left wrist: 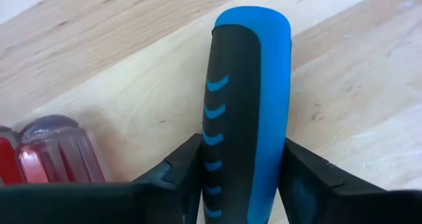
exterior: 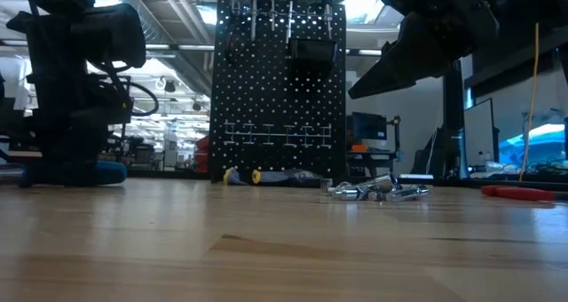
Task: Hang tools onto peg board
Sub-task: Hang the dark blue screwdriver on the pegboard
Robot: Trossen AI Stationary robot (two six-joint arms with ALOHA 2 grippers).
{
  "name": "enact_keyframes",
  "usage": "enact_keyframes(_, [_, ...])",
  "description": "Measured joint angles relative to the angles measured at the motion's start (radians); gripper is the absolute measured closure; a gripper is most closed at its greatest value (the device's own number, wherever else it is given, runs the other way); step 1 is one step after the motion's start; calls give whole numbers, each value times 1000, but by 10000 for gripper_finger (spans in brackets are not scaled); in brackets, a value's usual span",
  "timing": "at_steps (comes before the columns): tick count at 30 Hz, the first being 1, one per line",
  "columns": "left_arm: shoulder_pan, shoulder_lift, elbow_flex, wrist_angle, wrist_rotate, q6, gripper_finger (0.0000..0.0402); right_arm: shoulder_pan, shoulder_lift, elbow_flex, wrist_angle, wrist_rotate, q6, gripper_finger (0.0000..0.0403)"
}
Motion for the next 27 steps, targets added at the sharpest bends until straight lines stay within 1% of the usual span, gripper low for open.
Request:
enact_keyframes(4, [0, 0, 0, -1, -1, 27, 259, 0, 0, 0, 0, 0, 0, 194])
enact_keyframes(17, [-1, 0, 3, -14, 1, 25, 258, 0, 0, 0, -7, 0, 0, 194])
enact_keyframes(22, [-23, 2, 44, -89, 24, 36, 258, 0, 0, 0, -31, -1, 3, 194])
enact_keyframes(27, [-29, 0, 98, -123, 3, 54, 258, 0, 0, 0, -32, -1, 6, 194])
